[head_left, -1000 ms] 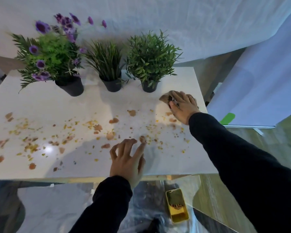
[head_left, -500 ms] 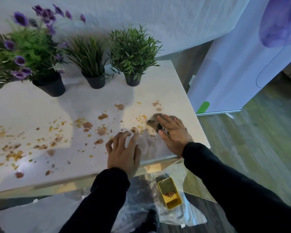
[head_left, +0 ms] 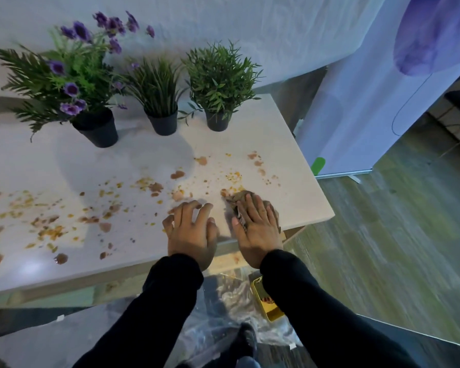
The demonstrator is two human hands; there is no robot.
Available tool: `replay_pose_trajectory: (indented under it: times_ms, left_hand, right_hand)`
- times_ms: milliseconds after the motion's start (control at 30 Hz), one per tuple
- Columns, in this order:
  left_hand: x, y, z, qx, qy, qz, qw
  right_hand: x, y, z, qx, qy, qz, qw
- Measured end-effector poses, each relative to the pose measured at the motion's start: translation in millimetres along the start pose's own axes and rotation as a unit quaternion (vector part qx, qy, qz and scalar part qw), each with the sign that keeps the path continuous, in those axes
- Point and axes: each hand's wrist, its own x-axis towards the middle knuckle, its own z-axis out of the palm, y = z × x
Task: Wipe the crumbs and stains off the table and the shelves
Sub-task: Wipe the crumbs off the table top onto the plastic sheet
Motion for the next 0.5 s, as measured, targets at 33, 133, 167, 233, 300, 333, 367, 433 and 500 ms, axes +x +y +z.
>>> replay_pose_trajectory:
  times_ms: [33, 133, 167, 233, 300, 333, 367, 433, 500]
  left_hand:
    - [4, -1, -1, 0.001, 0.005, -0.013, 1.0]
    - [14, -4, -8, -0.005, 0.013, -0.059, 0.998]
    - [16, -5, -11, -0.014, 0.019, -0.074, 0.997]
    - [19, -9, -17, -0.028, 0.035, -0.094, 0.995]
    - [23, -14, -21, -0.033, 0.044, -0.1, 0.993]
    - [23, -17, -22, -0.034, 0.052, -0.103, 0.993]
    - [23, -20, -22, -0.034, 0.059, -0.107, 0.992]
    - [22, -25, -21, -0.026, 0.073, -0.117, 0.99]
    - [18, -27, -19, -0.015, 0.078, -0.12, 0.99]
  right_hand:
    - [-2, -9, -2, 0.026, 0.0, -0.01, 1.0]
    - [2, -21, -23, 0.243, -0.021, 0.056, 0.968]
    - [6, -19, -32, 0.348, -0.011, 0.116, 0.93]
    - [21, -1, -49, 0.571, 0.027, 0.219, 0.791]
    - [41, 22, -71, 0.72, 0.056, 0.221, 0.656]
    - [54, 34, -83, 0.748, 0.079, 0.212, 0.624]
    - [68, 44, -95, 0.748, 0.097, 0.199, 0.626]
    - [99, 58, -116, 0.67, 0.132, 0.195, 0.704]
    - [123, 59, -118, 0.503, 0.12, 0.199, 0.833]
